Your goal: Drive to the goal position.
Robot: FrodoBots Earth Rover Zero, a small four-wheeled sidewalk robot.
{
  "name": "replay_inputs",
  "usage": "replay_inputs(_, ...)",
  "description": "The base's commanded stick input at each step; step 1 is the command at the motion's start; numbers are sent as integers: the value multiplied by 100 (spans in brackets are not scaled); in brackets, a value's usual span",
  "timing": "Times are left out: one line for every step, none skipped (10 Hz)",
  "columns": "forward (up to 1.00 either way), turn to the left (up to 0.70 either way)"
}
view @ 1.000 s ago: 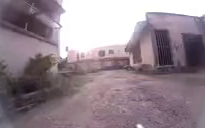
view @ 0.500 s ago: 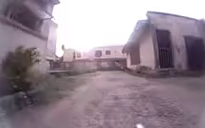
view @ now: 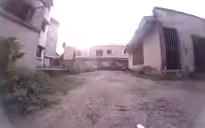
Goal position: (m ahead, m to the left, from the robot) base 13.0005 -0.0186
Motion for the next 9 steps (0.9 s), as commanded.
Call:
replay_inputs(100,0)
replay_inputs(100,0)
replay_inputs(100,0)
replay_inputs(100,0)
replay_inputs(100,0)
replay_inputs(100,0)
replay_inputs(100,0)
replay_inputs(100,0)
replay_inputs(100,0)
